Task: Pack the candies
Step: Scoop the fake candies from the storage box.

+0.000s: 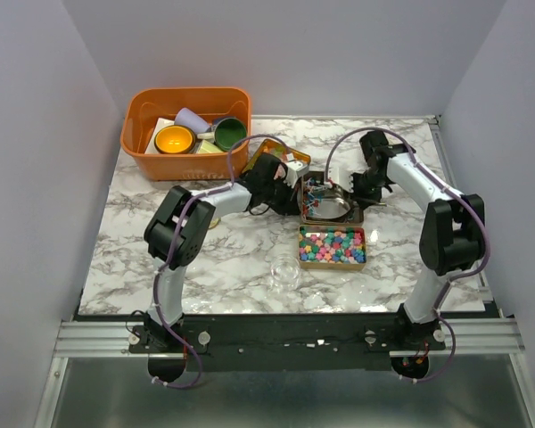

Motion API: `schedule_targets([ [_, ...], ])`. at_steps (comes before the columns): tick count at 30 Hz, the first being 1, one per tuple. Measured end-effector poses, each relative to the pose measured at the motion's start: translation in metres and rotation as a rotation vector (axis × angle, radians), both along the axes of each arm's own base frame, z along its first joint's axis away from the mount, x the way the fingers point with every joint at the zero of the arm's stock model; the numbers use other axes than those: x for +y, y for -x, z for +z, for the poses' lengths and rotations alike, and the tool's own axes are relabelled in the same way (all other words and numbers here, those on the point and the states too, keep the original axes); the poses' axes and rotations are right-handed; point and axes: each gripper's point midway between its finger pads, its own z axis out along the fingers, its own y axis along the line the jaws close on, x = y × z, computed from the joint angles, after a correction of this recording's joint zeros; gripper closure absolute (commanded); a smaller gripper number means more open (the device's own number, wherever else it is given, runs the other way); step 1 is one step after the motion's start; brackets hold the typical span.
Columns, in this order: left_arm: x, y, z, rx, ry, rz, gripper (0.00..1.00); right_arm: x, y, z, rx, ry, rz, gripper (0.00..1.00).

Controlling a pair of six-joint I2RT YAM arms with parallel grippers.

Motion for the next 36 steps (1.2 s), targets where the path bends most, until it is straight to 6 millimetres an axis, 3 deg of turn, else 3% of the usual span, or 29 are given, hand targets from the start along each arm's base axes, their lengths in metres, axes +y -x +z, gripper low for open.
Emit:
schedule_targets([
  [7,0.012,0.002,0.028,-0.003,0.009,-0.046,1.00,0.008,-0.001,0.001,0.012,-0.150,-0.045,0.99],
  [11,0.017,0.003,0.049,-0.024,0.021,-0.076,0.99,0.026,-0.003,0.001,-0.009,-0.257,-0.029,0.99],
  [15,0.028,0.009,0.066,-0.038,0.021,-0.097,0.96,0.031,-0.003,0.001,-0.038,-0.310,-0.035,0.99],
  [18,0.032,0.013,0.072,-0.041,0.020,-0.108,0.91,0.032,-0.004,0.002,-0.048,-0.336,-0.043,0.99],
  [25,0.039,0.020,0.076,-0.038,-0.001,-0.127,0.62,0.032,-0.004,0.003,-0.075,-0.399,-0.065,0.99],
  [30,0.054,0.025,0.090,-0.068,-0.029,-0.140,0.58,0.032,-0.002,0.005,-0.099,-0.427,-0.072,0.99],
  [36,0.077,0.013,0.104,-0.097,-0.046,-0.095,0.58,0.030,0.001,0.006,-0.110,-0.433,-0.120,0.99],
])
